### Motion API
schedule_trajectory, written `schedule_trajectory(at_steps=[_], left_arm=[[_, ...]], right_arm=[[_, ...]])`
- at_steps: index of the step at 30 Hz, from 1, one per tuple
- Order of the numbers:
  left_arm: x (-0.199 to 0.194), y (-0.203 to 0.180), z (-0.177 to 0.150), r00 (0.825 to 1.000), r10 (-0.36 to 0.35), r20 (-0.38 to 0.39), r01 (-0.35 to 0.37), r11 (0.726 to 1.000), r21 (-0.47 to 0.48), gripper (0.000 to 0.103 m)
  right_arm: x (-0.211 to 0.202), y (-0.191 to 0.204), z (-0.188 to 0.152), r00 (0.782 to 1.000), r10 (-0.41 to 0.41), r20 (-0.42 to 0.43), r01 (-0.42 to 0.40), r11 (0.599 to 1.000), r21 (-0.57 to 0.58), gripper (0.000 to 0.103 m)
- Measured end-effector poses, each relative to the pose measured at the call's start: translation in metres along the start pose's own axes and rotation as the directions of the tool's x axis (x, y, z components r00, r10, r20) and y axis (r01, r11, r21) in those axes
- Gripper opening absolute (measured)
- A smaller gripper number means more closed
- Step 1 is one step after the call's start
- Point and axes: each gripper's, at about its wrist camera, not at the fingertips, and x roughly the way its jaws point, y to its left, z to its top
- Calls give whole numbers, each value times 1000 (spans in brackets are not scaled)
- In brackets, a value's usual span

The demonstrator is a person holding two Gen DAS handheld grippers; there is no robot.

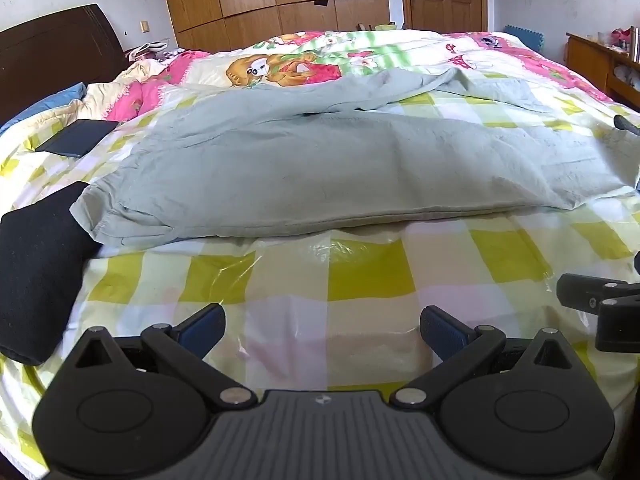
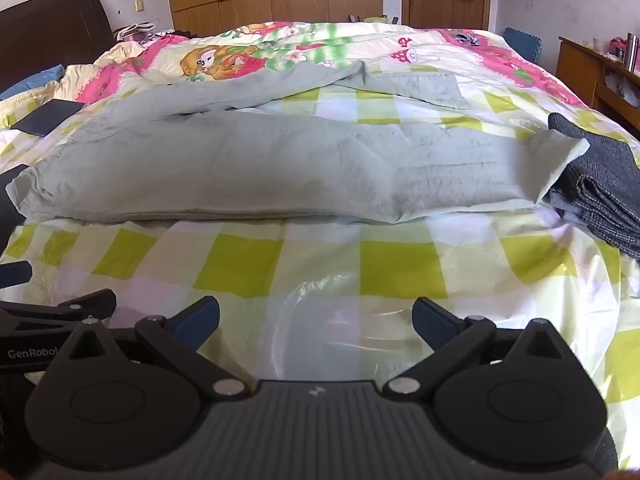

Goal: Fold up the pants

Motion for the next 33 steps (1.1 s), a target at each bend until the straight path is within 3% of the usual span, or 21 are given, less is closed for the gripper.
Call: schedule_trajectory(at_steps=[33], left_arm=[[4, 5, -4, 998, -56, -16, 56, 997, -44, 103]], right_arm=[[6, 2, -5, 1000, -13, -22, 12, 1000, -28, 102]])
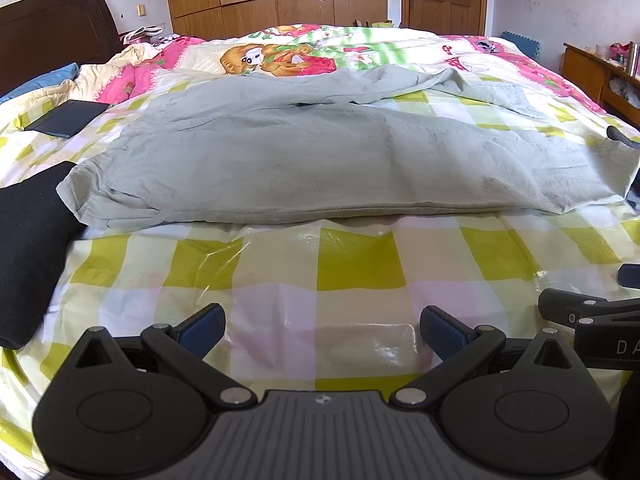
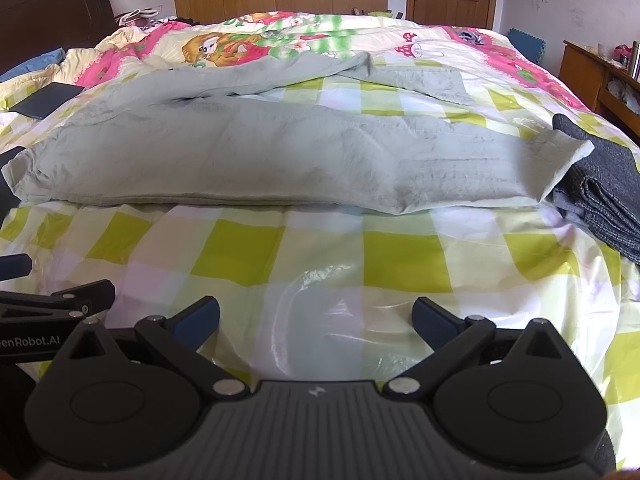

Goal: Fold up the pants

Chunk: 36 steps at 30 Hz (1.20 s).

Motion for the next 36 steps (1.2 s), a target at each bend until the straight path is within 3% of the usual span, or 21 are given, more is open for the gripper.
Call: schedule_trajectory(at_steps=[36], left_arm=[[-1, -2, 1, 1000, -12, 1, 12, 1000, 2, 103]], right_arm=[[1, 1, 0, 1000, -1, -2, 1, 1000, -1, 102]])
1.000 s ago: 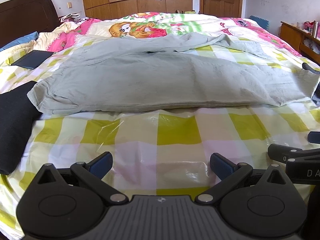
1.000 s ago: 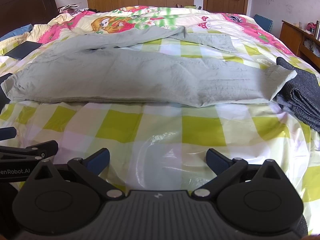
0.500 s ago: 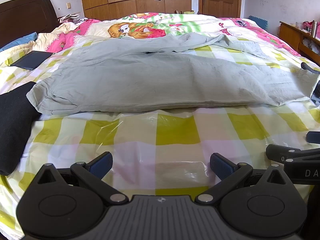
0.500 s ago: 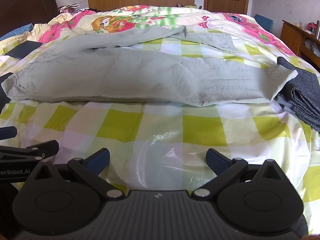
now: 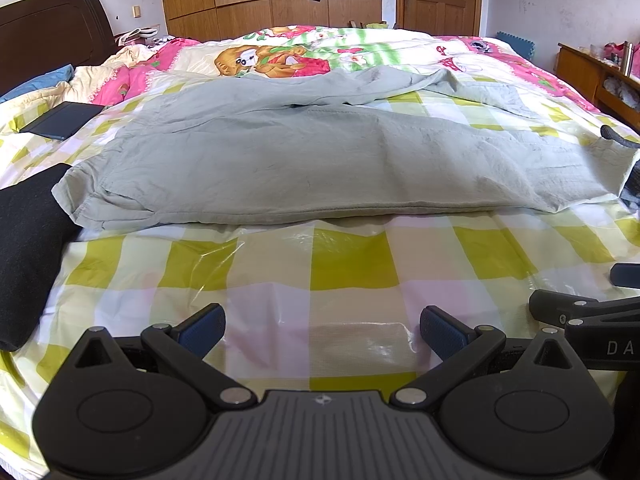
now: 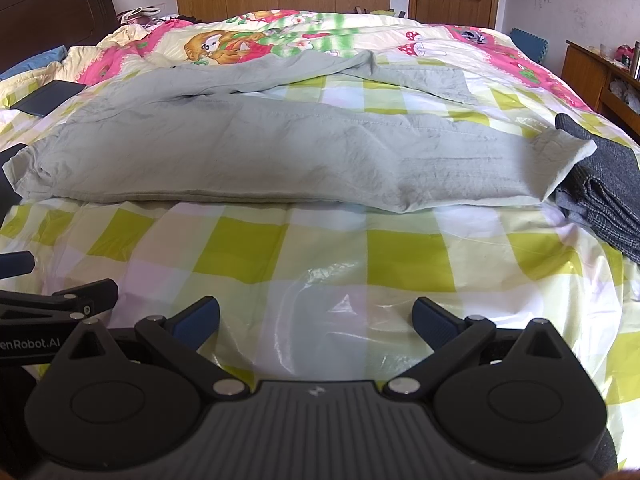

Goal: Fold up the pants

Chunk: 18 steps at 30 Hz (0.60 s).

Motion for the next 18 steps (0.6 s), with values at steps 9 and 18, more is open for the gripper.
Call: schedule_trajectory(at_steps=[9, 18], left_arm=[[-1, 1, 0, 1000, -9, 1, 9, 1000, -4, 103], [-1, 3, -1, 1000, -16, 2, 16, 1000, -6, 103]], right_arm=[[1, 2, -1, 1000, 0, -1, 0, 1000, -2, 102], [1, 3, -2, 1000, -1, -2, 1, 1000, -4, 102]])
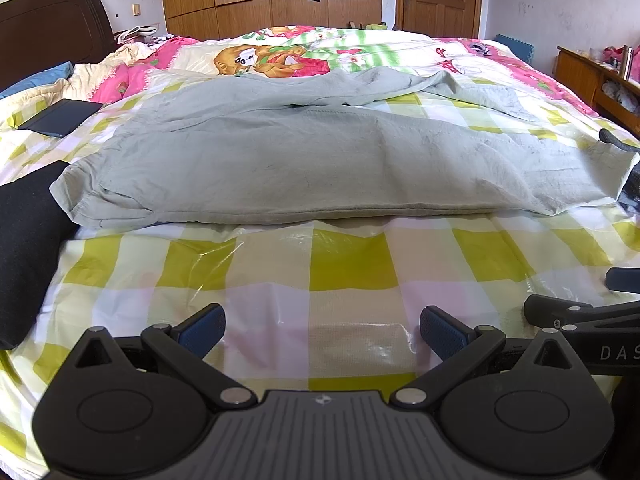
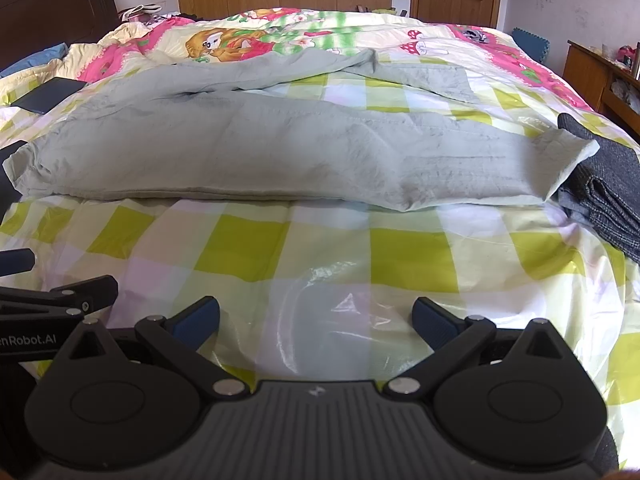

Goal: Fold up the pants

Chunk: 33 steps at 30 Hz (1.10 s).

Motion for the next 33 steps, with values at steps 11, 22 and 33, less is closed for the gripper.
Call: schedule_trajectory(at_steps=[11, 22, 33], left_arm=[[0, 0, 0, 1000, -4, 1, 4, 1000, 0, 103], [1, 38, 20, 998, 13, 62, -10, 999, -53, 103], [49, 131, 81, 985, 107, 138, -98, 992, -75, 103]], right_arm=[[0, 2, 0, 1000, 2, -1, -2, 1000, 0, 102], [10, 26, 34, 997, 66, 44, -62, 995, -83, 102], [61, 86, 95, 983, 178, 45, -162, 955, -247, 102]])
